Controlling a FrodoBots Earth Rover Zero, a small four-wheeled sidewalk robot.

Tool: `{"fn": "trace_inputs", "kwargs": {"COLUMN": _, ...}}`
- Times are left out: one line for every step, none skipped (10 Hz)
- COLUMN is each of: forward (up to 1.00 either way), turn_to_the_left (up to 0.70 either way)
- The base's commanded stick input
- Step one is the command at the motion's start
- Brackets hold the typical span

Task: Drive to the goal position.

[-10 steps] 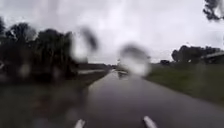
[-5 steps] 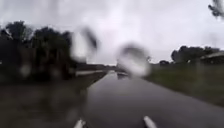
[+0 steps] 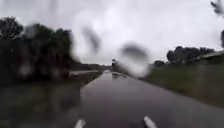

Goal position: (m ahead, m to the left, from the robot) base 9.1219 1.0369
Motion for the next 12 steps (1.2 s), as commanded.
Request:
{"fn": "trace_inputs", "kwargs": {"forward": 0.85, "turn_to_the_left": -0.16}}
{"fn": "trace_inputs", "kwargs": {"forward": 0.85, "turn_to_the_left": 0.0}}
{"fn": "trace_inputs", "kwargs": {"forward": 0.85, "turn_to_the_left": 0.0}}
{"fn": "trace_inputs", "kwargs": {"forward": 0.85, "turn_to_the_left": 0.0}}
{"fn": "trace_inputs", "kwargs": {"forward": 0.85, "turn_to_the_left": 0.0}}
{"fn": "trace_inputs", "kwargs": {"forward": 0.85, "turn_to_the_left": 0.0}}
{"fn": "trace_inputs", "kwargs": {"forward": 0.85, "turn_to_the_left": 0.0}}
{"fn": "trace_inputs", "kwargs": {"forward": 0.85, "turn_to_the_left": 0.0}}
{"fn": "trace_inputs", "kwargs": {"forward": 0.85, "turn_to_the_left": 0.0}}
{"fn": "trace_inputs", "kwargs": {"forward": 0.85, "turn_to_the_left": 0.0}}
{"fn": "trace_inputs", "kwargs": {"forward": 0.85, "turn_to_the_left": 0.0}}
{"fn": "trace_inputs", "kwargs": {"forward": 0.85, "turn_to_the_left": 0.0}}
